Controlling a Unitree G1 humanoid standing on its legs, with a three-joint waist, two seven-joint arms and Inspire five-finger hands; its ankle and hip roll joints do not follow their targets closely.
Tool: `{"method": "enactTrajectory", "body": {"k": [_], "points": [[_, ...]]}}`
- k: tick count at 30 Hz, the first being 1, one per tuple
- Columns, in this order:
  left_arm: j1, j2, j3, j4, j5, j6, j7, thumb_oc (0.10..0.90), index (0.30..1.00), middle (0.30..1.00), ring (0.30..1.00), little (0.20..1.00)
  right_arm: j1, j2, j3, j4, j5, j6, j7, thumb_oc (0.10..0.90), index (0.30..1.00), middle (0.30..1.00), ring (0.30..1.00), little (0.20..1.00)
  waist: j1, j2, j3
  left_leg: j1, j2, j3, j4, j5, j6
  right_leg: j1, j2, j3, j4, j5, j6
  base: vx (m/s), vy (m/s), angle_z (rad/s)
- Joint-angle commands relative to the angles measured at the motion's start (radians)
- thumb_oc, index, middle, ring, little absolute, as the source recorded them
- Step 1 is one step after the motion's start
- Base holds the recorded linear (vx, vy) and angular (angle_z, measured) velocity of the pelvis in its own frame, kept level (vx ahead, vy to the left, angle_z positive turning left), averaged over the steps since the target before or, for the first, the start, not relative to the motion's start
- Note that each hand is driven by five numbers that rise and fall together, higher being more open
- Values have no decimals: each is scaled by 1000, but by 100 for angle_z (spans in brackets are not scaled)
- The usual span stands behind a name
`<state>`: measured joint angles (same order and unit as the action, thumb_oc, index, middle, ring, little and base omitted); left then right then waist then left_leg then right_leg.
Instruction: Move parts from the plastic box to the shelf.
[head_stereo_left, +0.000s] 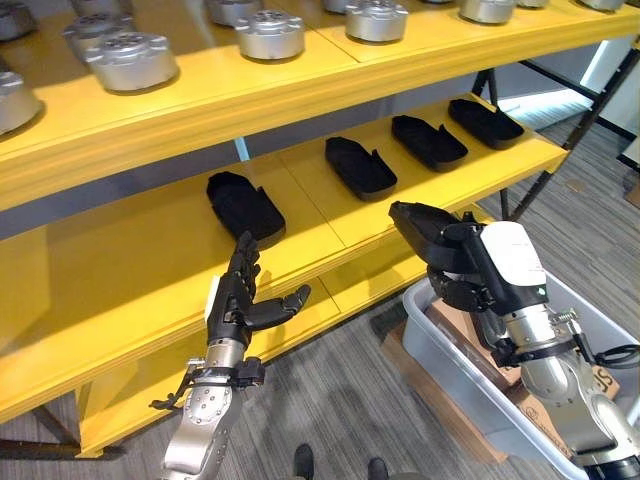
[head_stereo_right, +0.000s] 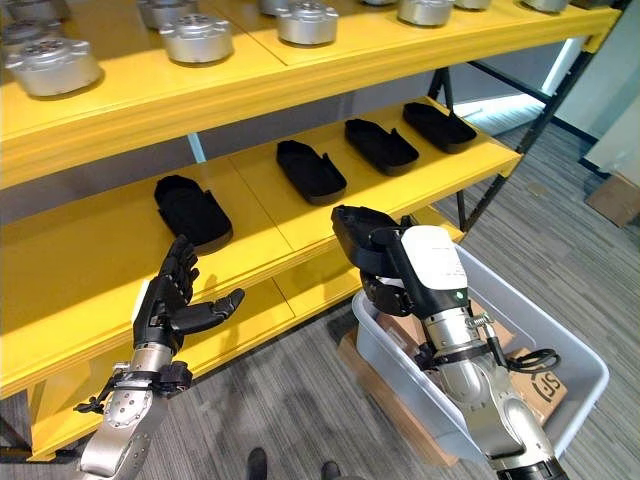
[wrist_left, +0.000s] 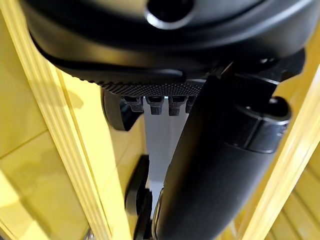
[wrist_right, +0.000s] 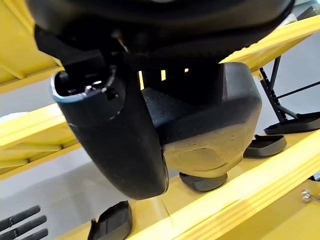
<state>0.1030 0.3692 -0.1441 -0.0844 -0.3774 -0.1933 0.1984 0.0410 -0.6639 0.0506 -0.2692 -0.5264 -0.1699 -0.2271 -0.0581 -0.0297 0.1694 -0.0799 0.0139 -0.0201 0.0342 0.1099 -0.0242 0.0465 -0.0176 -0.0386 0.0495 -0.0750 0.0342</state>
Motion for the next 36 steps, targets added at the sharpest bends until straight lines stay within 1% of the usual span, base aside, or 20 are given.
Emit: {"method": "enactTrajectory", "body": {"k": [1,2,3,5,8,9,10,11,12,13,14,15,16,17,18,22,25,30,32,36], "points": [[-39,41,59,-116,15,-89,-28,900,1000,1000,1000,1000,-75,-64,-153,-157,42,-74,-119,400,300,300,300,300,-34,-81,-24,-46,88,151,306,-171,0,-65,28,17,57,34,-22,-94,-7,64],[-37,42,60,-118,14,-88,-29,900,1000,1000,1000,1000,-75,-64,-152,-156,42,-74,-120,400,300,300,300,300,-30,-80,-24,-46,92,155,309,-175,-2,-68,31,20,63,32,-24,-52,30,38],[-34,46,65,-120,20,-90,-25,900,1000,1000,1000,1000,-74,-64,-152,-151,38,-71,-126,400,300,300,300,300,-27,-79,-30,-34,121,142,277,-173,3,-71,30,20,66,23,-20,24,23,17],[-22,51,75,-123,24,-92,-15,900,1000,1000,1000,1000,-55,-60,-170,-155,43,-76,-149,400,300,300,300,300,-29,-76,-44,-4,205,127,191,-108,-22,-70,28,23,80,-1,-12,62,76,5],[-18,49,77,-129,19,-92,6,900,1000,1000,1000,1000,-39,-72,-180,-163,43,-73,-182,400,300,300,300,300,-29,-45,-48,26,353,48,1,85,-72,-102,16,29,158,-49,-6,39,244,28],[-23,47,79,-134,14,-88,11,900,1000,1000,1000,1000,-32,-83,-190,-163,35,-65,-194,400,300,300,300,300,-54,-17,-43,46,426,107,-79,195,-117,-141,-1,-2,222,-74,2,-22,269,0],[-24,45,78,-134,14,-87,11,900,1000,1000,1000,1000,-31,-85,-191,-164,34,-65,-195,400,300,300,300,300,-53,-13,-45,56,430,112,-103,211,-122,-151,3,-2,237,-81,-1,-35,272,1],[-31,43,74,-135,9,-85,11,900,1000,1000,1000,1000,-23,-87,-198,-167,27,-61,-198,400,300,300,300,300,-60,-1,-43,59,447,159,-115,237,-141,-166,-6,-20,265,-89,5,-18,153,28],[-33,39,74,-133,2,-86,8,900,1000,1000,1000,1000,-12,-84,-211,-180,17,-58,-206,400,300,300,300,300,-76,15,-46,68,463,233,-121,201,-148,-180,-14,-43,296,-100,11,-1,293,43],[-40,41,74,-129,0,-90,14,900,1000,1000,1000,1000,1,-75,-232,-188,0,-48,-221,400,300,300,300,300,-78,30,-47,63,480,255,-121,227,-171,-191,-25,-47,317,-105,18,24,268,46],[-36,38,78,-127,-9,-95,11,900,1000,1000,1000,1000,16,-65,-238,-193,-8,-44,-223,400,300,300,300,300,-79,35,-51,70,465,245,-121,166,-162,-199,-39,-51,327,-112,26,44,284,38],[-33,34,80,-124,-7,-98,11,900,1000,1000,1000,1000,32,-51,-249,-201,-19,-41,-226,400,300,300,300,300,-78,43,-62,67,456,255,-121,152,-157,-205,-54,-55,331,-104,34,93,343,29],[-39,45,81,-127,-2,-100,10,900,1000,1000,1000,1000,33,-38,-258,-203,-22,-29,-236,400,300,300,300,300,-68,42,-63,57,421,244,-90,121,-148,-195,-92,-56,330,-104,53,65,286,28],[-40,46,81,-128,-2,-100,10,900,1000,1000,1000,1000,33,-36,-259,-203,-22,-29,-236,400,300,300,300,300,-68,40,-63,52,420,243,-85,120,-145,-197,-93,-56,328,-99,53,102,283,23],[-36,53,86,-131,1,-102,5,900,1000,1000,1000,1000,33,-27,-265,-207,-28,-27,-238,400,300,300,300,300,-66,35,-65,48,400,238,-61,85,-136,-181,-111,-45,315,-96,64,45,163,28],[-35,69,94,-144,5,-109,4,900,1000,1000,1000,1000,29,-21,-280,-221,-50,-19,-233,400,300,300,300,300,-43,10,-64,-5,349,219,66,-2,-124,-119,-168,-54,254,-63,91,74,213,15],[-25,74,103,-152,5,-107,7,900,1000,1000,1000,1000,19,-24,-288,-229,-54,-16,-226,400,300,300,300,300,-34,-6,-66,-26,318,202,116,-52,-117,-67,-200,-64,192,-45,109,84,178,23],[-30,86,105,-153,12,-99,6,900,1000,1000,1000,1000,-22,-32,-281,-229,-62,-13,-221,400,300,300,300,300,-4,-41,-76,-51,293,175,152,-83,-109,-13,-221,-90,137,-27,121,82,95,13],[-27,92,105,-152,11,-93,6,900,1000,1000,1000,1000,-56,-37,-255,-223,-61,-10,-211,400,300,300,300,300,18,-58,-87,-49,283,168,150,-92,-105,16,-228,-105,106,-20,128,100,65,13],[-25,99,106,-154,10,-88,9,900,1000,1000,1000,1000,-122,-51,-197,-186,-57,2,-198,400,300,300,300,300,45,-77,-94,-47,274,164,151,-98,-102,42,-235,-119,83,-15,132,58,26,11]]}}
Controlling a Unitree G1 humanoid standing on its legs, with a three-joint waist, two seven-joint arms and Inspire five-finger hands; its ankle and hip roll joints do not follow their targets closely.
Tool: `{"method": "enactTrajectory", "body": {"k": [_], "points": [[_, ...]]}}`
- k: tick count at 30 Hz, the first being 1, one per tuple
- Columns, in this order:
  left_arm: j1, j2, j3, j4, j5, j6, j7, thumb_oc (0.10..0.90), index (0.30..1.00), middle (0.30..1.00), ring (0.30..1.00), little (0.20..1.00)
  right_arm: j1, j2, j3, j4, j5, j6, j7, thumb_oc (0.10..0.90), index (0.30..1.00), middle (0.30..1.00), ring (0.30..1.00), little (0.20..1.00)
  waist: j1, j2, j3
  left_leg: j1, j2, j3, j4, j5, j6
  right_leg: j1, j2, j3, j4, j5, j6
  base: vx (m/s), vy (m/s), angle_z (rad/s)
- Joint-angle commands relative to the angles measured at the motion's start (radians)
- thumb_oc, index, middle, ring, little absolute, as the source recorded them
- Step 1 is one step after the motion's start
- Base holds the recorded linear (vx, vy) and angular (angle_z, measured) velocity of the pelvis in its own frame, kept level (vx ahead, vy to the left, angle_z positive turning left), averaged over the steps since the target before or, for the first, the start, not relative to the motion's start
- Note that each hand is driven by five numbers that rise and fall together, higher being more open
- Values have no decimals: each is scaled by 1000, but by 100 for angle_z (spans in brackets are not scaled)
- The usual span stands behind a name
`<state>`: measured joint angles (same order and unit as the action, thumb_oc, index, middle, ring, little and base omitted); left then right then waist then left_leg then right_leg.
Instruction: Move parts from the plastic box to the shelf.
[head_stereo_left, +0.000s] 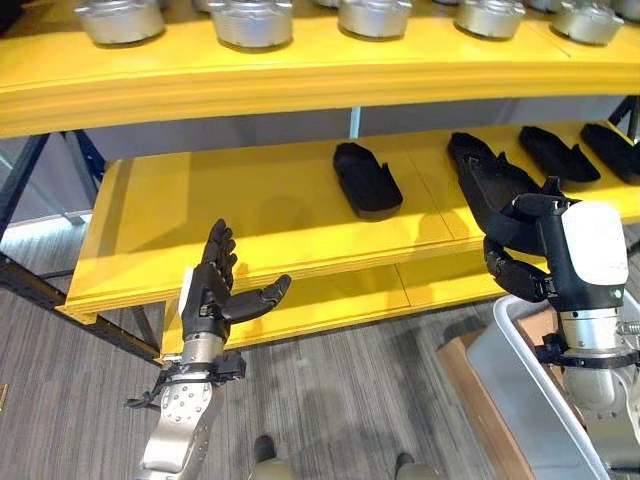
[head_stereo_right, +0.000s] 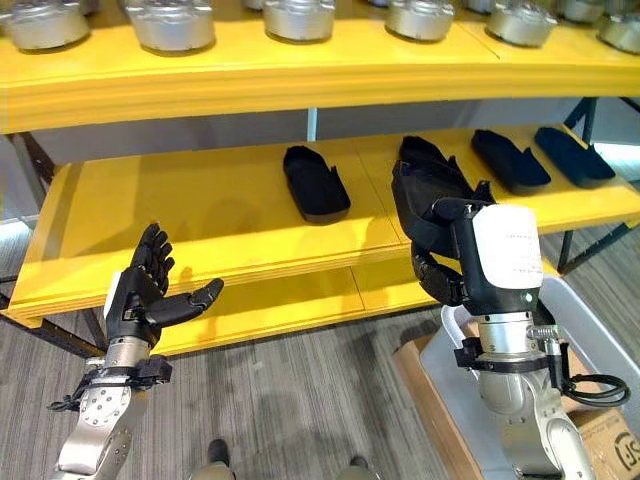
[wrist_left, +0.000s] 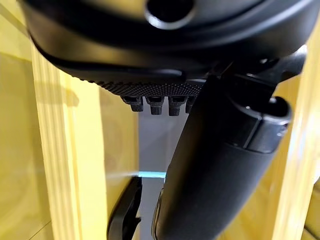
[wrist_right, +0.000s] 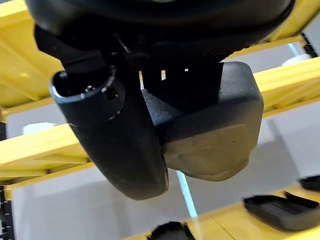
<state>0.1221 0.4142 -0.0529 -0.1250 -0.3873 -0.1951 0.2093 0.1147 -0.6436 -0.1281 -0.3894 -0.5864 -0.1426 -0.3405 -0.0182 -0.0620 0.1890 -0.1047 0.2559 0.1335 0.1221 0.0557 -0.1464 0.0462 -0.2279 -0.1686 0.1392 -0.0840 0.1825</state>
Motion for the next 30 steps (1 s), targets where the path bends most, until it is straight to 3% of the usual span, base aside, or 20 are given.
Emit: {"method": "enactTrajectory", "body": {"k": [1,3,7,10,12,14,22,30], "points": [[-45,56,13,-113,19,-86,-2,900,1000,1000,1000,1000,-210,-77,-9,-57,4,-22,-82,400,300,300,300,300,11,-49,-115,-23,30,8,63,-44,21,47,-25,9,-9,-5,-17,53,4,8],[-45,59,15,-113,21,-84,0,900,1000,1000,1000,1000,-238,-75,12,-39,11,-23,-84,400,300,300,300,300,20,-55,-113,-25,29,4,66,-45,22,55,-25,2,-12,-4,-17,32,-6,8],[-54,58,-10,-90,-10,-72,-6,900,1000,1000,1000,1000,-354,-62,123,70,151,-13,-36,400,300,300,300,300,75,-78,-108,-33,22,-19,72,-44,23,84,-26,-27,-22,-4,-19,35,-11,14],[-54,61,-17,-86,-22,-67,-12,900,1000,1000,1000,1000,-408,-60,156,123,213,-14,-26,400,300,300,300,300,93,-84,-101,-41,20,-30,82,-46,22,102,-24,-44,-30,-6,-20,21,-24,22],[-47,66,-23,-89,-36,-61,-16,900,1000,1000,1000,1000,-478,-57,204,181,262,-5,-23,400,300,300,300,300,127,-90,-93,-53,15,-46,92,-48,22,114,-23,-62,-33,-9,-22,18,-30,26],[-45,74,-31,-90,-54,-60,-21,900,1000,1000,1000,1000,-548,-51,248,225,292,4,-21,400,300,300,300,300,159,-91,-84,-69,12,-61,104,-48,20,123,-24,-79,-30,-16,-25,0,-25,21],[-63,90,-51,-89,-77,-55,-22,900,1000,1000,1000,1000,-703,-46,325,376,369,25,-36,400,300,300,300,300,212,-88,-46,-148,-18,-137,163,-54,16,137,-24,-138,2,-45,-38,-17,-25,30],[-86,130,-57,-92,-106,-73,-14,900,1000,1000,1000,1000,-904,-57,414,574,366,61,-66,400,300,300,300,300,288,-70,0,-238,-61,-209,214,-64,30,118,-36,-204,42,-65,-44,-14,-6,33]]}}
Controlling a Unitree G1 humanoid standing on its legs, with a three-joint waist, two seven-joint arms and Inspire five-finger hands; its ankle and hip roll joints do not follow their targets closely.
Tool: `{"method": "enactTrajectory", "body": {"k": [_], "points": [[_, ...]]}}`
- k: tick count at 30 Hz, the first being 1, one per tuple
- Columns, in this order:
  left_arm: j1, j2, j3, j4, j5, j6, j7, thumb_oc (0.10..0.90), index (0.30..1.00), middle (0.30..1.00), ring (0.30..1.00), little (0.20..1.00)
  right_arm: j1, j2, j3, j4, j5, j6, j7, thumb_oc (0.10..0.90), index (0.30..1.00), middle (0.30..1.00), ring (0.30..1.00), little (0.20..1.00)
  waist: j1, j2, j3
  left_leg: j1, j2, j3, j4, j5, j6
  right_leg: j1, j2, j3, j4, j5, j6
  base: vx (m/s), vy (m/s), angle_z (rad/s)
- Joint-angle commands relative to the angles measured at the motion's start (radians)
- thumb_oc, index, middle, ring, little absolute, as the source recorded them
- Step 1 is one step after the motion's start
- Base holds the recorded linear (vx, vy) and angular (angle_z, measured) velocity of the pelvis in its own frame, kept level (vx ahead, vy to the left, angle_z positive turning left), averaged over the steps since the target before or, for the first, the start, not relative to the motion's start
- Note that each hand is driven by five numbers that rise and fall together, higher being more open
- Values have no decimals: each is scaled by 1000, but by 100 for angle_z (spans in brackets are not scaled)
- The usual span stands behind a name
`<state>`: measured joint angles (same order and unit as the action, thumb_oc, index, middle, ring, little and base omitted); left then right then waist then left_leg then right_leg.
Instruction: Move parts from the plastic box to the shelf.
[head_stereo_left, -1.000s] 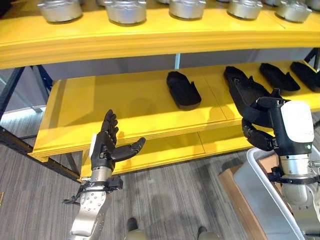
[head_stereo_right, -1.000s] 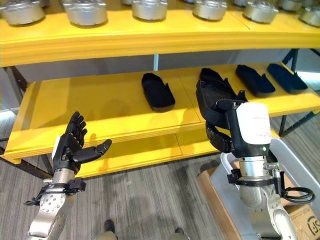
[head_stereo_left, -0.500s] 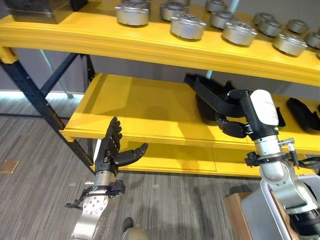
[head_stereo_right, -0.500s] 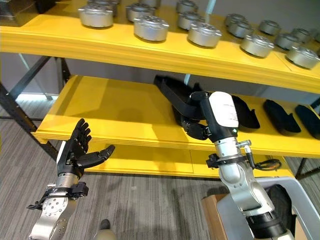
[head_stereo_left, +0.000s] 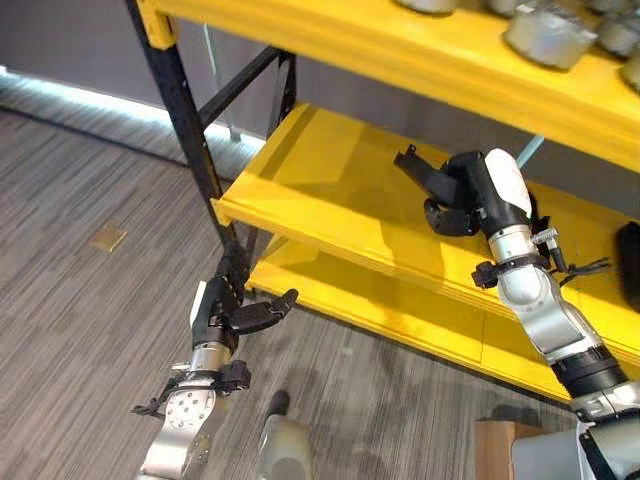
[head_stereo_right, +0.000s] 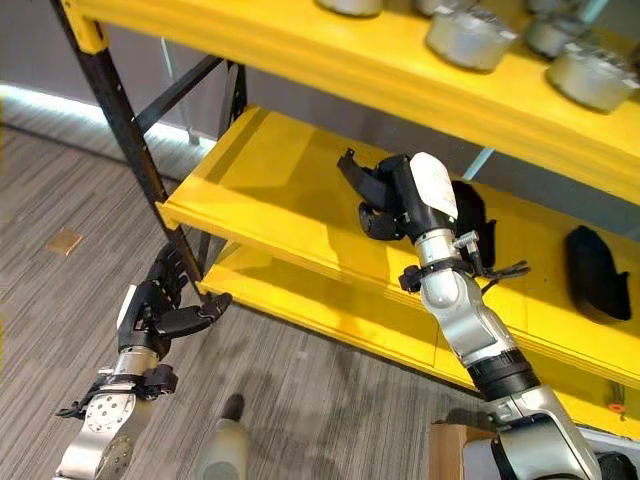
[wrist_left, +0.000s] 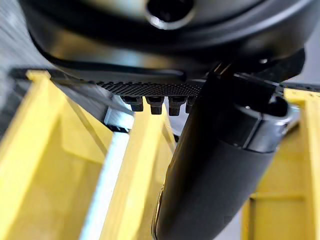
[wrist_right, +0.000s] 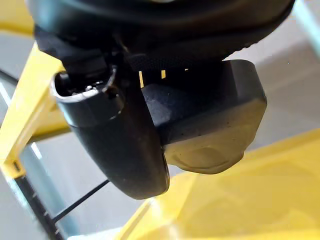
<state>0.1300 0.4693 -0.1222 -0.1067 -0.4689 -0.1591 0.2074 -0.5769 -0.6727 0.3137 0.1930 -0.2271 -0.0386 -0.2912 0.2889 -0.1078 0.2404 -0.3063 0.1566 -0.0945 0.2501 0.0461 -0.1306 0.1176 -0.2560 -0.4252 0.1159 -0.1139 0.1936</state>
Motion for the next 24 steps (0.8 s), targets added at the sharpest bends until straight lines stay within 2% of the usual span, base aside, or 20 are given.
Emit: {"method": "enactTrajectory", "body": {"k": [1,5,7,9,16,24], "points": [[-97,77,11,-109,-30,-112,-11,900,1000,1000,1000,1000,-237,-30,-18,6,5,-39,-117,400,300,300,300,300,-15,-21,-48,-43,36,16,91,-56,16,42,-8,51,70,-36,-55,-8,13,18],[-108,91,0,-115,-47,-121,-13,900,1000,1000,1000,1000,-318,-27,23,94,16,-32,-121,400,300,300,300,300,12,-9,-33,-70,22,2,106,-60,23,28,-14,38,83,-40,-56,-4,14,15],[-109,91,1,-115,-47,-121,-14,900,1000,1000,1000,1000,-322,-26,25,97,16,-33,-122,400,300,300,300,300,10,-9,-34,-72,22,1,108,-61,23,27,-14,37,84,-41,-56,4,7,7],[-120,100,-7,-120,-57,-128,-12,900,1000,1000,1000,1000,-377,-23,56,178,36,-25,-123,400,300,300,300,300,28,-1,-22,-88,18,-7,125,-70,23,17,-16,33,96,-50,-59,0,2,2],[-128,113,-12,-124,-72,-137,-14,900,1000,1000,1000,1000,-467,-19,98,384,83,-8,-131,400,300,300,300,300,43,20,8,-126,8,-25,162,-76,30,-21,-20,31,149,-67,-64,-23,7,3],[-136,119,-14,-115,-80,-147,-2,900,1000,1000,1000,1000,-563,-29,118,542,141,-3,-148,400,300,300,300,300,36,56,42,-170,8,-35,226,-97,36,-99,-31,54,258,-106,-72,-43,20,1]]}}
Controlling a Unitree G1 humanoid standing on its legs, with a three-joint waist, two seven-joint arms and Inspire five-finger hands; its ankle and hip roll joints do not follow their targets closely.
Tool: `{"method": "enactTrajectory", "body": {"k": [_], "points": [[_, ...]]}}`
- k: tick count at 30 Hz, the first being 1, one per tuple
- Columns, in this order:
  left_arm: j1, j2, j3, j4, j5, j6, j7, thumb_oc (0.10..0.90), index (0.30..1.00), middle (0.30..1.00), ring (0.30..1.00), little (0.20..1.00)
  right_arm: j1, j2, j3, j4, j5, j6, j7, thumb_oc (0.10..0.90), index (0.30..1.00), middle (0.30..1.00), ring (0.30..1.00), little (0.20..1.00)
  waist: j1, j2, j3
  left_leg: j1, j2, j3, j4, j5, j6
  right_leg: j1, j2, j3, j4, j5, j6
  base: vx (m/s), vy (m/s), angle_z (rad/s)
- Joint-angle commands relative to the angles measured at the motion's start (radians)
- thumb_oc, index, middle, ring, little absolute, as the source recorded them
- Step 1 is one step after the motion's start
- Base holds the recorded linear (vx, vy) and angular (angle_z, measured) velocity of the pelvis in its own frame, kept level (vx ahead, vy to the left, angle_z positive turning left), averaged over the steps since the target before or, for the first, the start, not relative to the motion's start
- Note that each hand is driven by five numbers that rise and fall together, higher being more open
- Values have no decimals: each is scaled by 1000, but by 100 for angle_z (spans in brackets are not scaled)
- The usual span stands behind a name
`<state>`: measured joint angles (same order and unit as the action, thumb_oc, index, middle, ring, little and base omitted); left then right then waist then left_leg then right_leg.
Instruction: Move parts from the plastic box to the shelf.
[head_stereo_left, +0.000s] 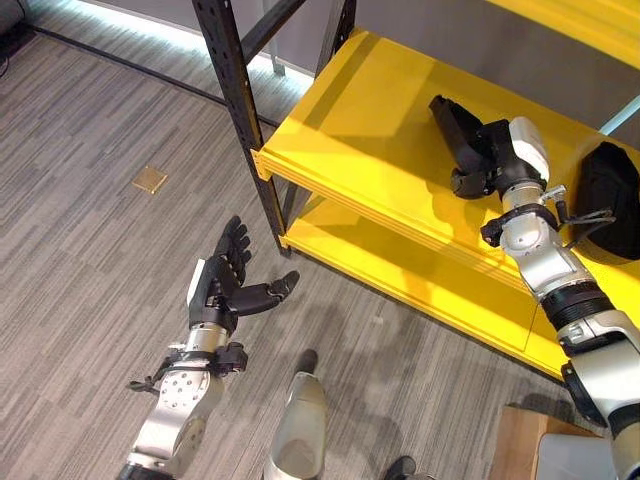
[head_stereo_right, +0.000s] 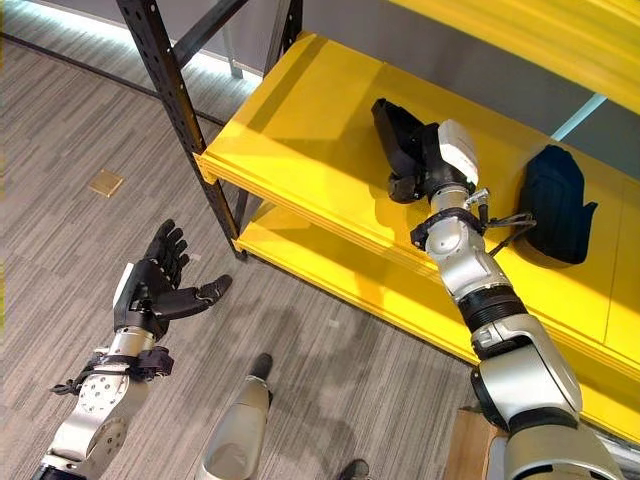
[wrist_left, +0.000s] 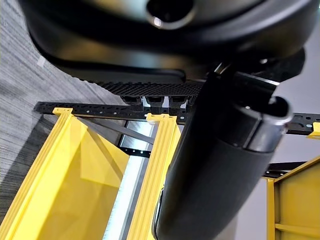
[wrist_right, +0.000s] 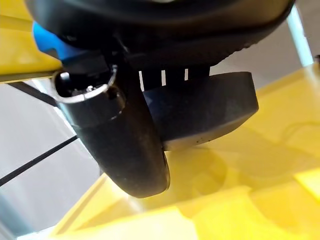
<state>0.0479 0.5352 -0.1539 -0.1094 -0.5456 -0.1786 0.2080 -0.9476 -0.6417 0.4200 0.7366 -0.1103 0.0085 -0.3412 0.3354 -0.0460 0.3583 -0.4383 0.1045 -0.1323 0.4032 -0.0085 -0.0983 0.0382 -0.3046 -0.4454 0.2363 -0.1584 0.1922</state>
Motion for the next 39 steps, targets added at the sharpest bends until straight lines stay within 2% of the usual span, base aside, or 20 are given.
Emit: {"method": "enactTrajectory", "body": {"k": [1,7,8,16,29,39], "points": [[-55,55,19,-109,-2,-127,-2,900,1000,1000,1000,1000,-200,-62,13,15,28,-49,-98,400,300,300,300,300,-13,-3,-74,-42,60,3,79,-45,4,-25,16,77,146,-66,-72,-33,20,-2],[-58,60,12,-112,-4,-131,1,900,1000,1000,1000,1000,-241,-52,24,116,70,-48,-97,400,300,300,300,300,-21,17,-55,-66,60,-2,108,-52,6,-61,10,91,194,-84,-76,-27,6,-3],[-58,62,11,-112,-2,-132,2,900,1000,1000,1000,1000,-246,-47,23,133,78,-49,-97,400,300,300,300,300,-20,14,-54,-62,62,-5,117,-76,-1,-57,12,98,199,-101,-72,31,-34,-2],[-76,67,-16,-107,-12,-141,7,900,1000,1000,1000,1000,-298,-40,12,275,116,-55,-134,400,300,300,300,300,-13,41,-39,-93,46,-22,142,-80,3,-75,5,90,231,-113,-70,-1,-6,3],[-107,70,-38,-104,-10,-143,27,900,1000,1000,1000,1000,-322,-9,-47,320,199,-74,-202,400,300,300,300,300,-11,54,-37,-115,33,-32,159,-88,6,-95,0,88,258,-126,-70,0,-3,3],[-141,67,-69,-91,-12,-142,43,900,1000,1000,1000,1000,-330,47,-150,334,343,-112,-267,400,300,300,300,300,-7,69,-32,-132,20,-39,166,-90,9,-98,-5,80,255,-128,-70,-5,1,3]]}}
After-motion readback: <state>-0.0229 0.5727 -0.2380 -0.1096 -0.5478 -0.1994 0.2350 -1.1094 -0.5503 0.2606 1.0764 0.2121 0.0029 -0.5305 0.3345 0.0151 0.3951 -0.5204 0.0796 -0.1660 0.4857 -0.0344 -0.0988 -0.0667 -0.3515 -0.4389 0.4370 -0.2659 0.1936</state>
